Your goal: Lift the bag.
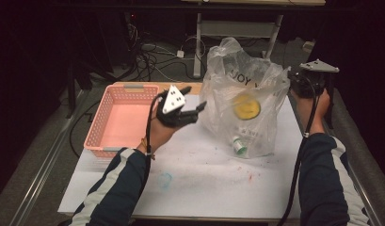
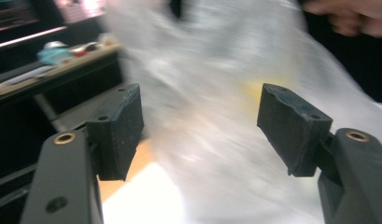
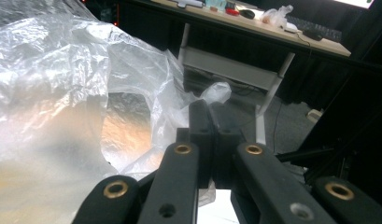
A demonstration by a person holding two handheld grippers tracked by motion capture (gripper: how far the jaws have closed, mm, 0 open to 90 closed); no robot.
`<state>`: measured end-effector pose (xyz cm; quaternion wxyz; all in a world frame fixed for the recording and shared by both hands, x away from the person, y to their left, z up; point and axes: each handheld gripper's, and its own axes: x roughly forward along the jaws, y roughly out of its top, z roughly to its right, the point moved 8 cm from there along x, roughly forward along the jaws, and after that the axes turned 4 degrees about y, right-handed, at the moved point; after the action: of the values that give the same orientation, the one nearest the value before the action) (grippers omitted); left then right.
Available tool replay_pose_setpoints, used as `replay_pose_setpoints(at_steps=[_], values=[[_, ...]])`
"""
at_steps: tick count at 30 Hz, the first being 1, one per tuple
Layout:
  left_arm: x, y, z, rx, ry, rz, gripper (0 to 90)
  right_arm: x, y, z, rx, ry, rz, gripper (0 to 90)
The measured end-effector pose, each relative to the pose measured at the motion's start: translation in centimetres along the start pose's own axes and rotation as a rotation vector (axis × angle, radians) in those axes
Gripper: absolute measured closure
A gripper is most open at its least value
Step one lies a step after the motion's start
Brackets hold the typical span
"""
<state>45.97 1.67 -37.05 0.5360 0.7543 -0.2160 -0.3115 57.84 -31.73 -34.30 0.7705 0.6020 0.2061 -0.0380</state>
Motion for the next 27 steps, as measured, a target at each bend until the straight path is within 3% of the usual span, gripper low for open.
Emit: replay_pose_setpoints(at_steps=[5,10,12,16,20,21,27], values=[[1.5,-2.0,4.0,0.035,-0.095,-0.043,36.4,-0.2,-0.3,0.0,0.001,-0.005,0.007,90.0],[3.8,-3.4,5.5,0.032,-0.127,-0.086,39.0,-0.8,0.0,-0.6,-0.022,0.010,0.028,85.9],[4.9,-4.0,5.8,0.055,-0.127,-0.112,43.6,-1.0,0.3,-0.8,-0.033,0.015,0.042,82.7],[6.6,-4.7,6.0,0.070,-0.118,-0.151,60.9,-1.9,1.4,-1.5,-0.027,0.020,0.096,66.6],[7.6,-4.9,5.3,0.065,-0.074,-0.164,65.2,-3.1,2.3,-2.6,-0.036,0.038,0.140,51.2],[7.7,-4.9,5.0,0.061,-0.064,-0.163,68.5,-3.4,2.5,-2.9,-0.031,0.049,0.150,49.4],[8.4,-4.7,3.9,0.037,-0.017,-0.162,68.9,-6.2,4.3,-4.5,-0.065,0.097,0.236,43.6]])
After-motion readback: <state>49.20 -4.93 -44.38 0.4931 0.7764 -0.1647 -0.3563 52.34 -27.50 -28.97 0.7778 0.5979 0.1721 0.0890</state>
